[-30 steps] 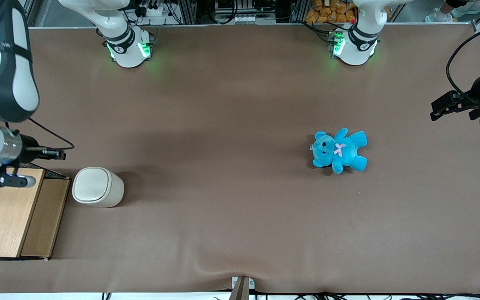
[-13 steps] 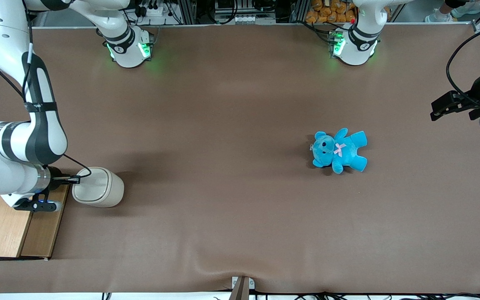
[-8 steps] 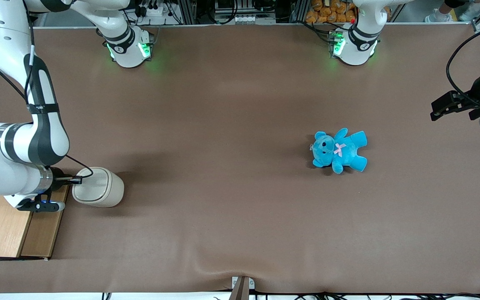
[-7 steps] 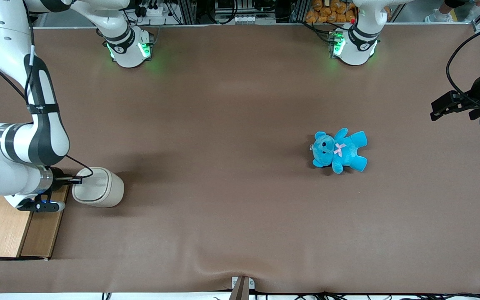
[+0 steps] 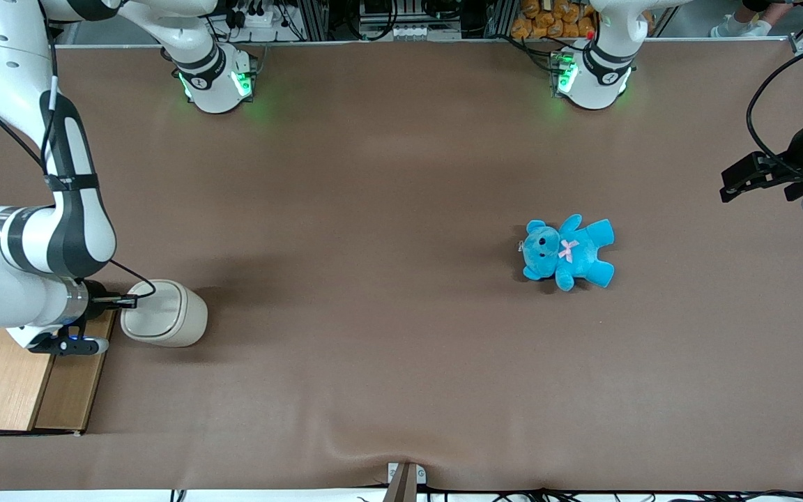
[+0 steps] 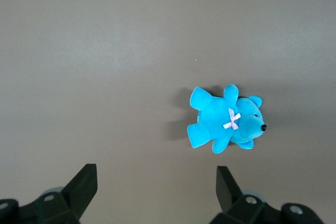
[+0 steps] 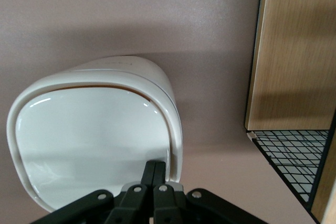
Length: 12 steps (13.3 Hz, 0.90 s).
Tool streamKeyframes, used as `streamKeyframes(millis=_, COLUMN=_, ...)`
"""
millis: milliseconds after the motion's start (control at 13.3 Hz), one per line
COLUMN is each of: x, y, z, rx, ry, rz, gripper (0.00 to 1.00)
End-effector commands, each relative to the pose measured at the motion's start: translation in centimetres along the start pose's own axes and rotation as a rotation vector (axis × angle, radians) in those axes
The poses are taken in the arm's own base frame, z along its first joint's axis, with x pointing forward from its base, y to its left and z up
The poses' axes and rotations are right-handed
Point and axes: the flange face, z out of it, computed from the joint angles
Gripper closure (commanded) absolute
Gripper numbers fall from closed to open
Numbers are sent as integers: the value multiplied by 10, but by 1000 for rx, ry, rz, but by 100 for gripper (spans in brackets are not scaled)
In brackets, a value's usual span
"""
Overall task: Open trash can with right arm
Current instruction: 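Lift the right gripper away, tipping the lid open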
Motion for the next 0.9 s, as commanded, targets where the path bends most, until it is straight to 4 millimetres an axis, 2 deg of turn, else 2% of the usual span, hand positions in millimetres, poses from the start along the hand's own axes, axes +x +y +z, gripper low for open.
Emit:
streamKeyframes(millis=0, x=-4, y=-5, z=-26, rx=-1, ry=26, rz=-20, gripper=100)
streamKeyframes(millis=226, x=-21, y=-1, z=-73, rx=3, ry=61, rz=-17, gripper=100)
streamKeyframes(millis=301, x=-29, y=-2, z=-93, rx=3, ry=76, rz=-30, gripper=100)
streamKeyframes(millis=677, x=-76, y=2, z=-168, rx=10, ry=92, rz=-33, gripper=100)
streamKeyframes(millis=753, x=-88, y=2, z=-184, rx=9, ry=100, rz=-33, gripper=83)
streamKeyframes(millis=828, x=-97, y=2, z=-198, rx=11, ry=114, rz=-33, gripper=13)
